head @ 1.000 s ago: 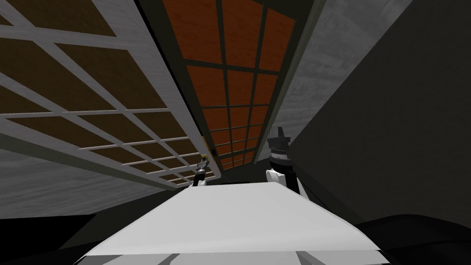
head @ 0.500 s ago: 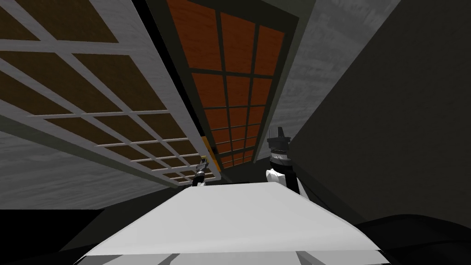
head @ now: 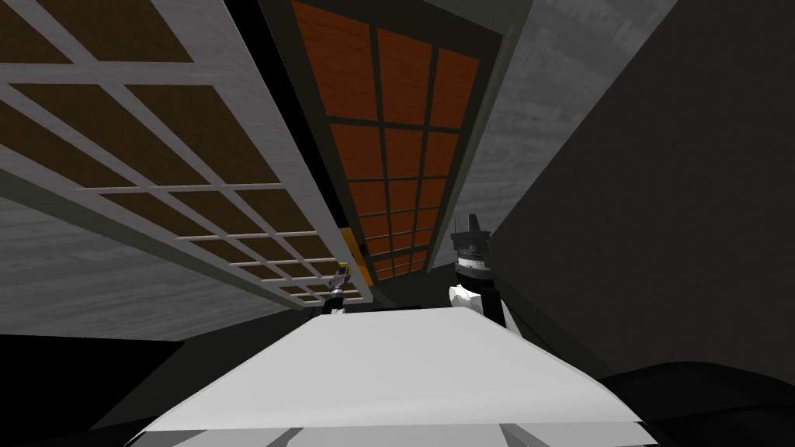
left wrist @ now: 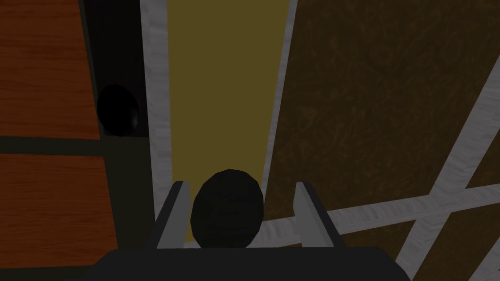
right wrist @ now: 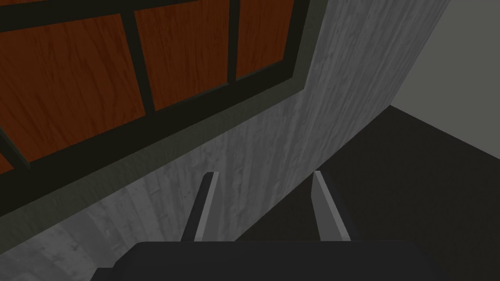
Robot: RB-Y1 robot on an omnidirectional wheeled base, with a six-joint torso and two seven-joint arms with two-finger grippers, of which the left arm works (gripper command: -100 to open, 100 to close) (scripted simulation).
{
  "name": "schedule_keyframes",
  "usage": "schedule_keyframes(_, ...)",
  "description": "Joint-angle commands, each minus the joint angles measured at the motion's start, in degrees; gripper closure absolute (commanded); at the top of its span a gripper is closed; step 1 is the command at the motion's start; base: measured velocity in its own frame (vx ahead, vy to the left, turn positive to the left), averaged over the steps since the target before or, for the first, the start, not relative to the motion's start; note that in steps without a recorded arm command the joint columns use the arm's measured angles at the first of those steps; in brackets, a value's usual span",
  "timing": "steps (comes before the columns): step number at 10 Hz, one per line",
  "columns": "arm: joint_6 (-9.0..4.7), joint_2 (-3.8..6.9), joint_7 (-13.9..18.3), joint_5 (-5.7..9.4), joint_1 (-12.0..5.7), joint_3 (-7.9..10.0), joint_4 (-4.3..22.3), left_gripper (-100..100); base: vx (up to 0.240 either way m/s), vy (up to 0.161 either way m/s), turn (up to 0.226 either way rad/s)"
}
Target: Pull the door open
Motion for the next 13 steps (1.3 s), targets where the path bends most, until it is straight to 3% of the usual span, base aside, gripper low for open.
schedule_keyframes(1, -0.53, 0.97, 0.0, 0.37, -0.45, 0.73, 2.9, 100, 0.023, 0.008, 0.015)
schedule_keyframes(2, -0.53, 0.97, 0.0, 0.37, -0.45, 0.73, 5.1, 100, 0.029, 0.007, 0.006)
schedule_keyframes(7, -0.48, 1.19, 1.3, 0.67, 0.22, 0.79, 5.1, 100, -0.033, -0.001, 0.006)
schedule_keyframes(10, -0.34, 1.84, 5.1, 1.6, 2.18, 0.91, 6.2, 100, -0.119, 0.006, 0.033)
schedule_keyframes(13, -0.34, 1.84, 5.1, 1.6, 2.18, 0.91, 6.2, 100, -0.064, 0.018, 0.03)
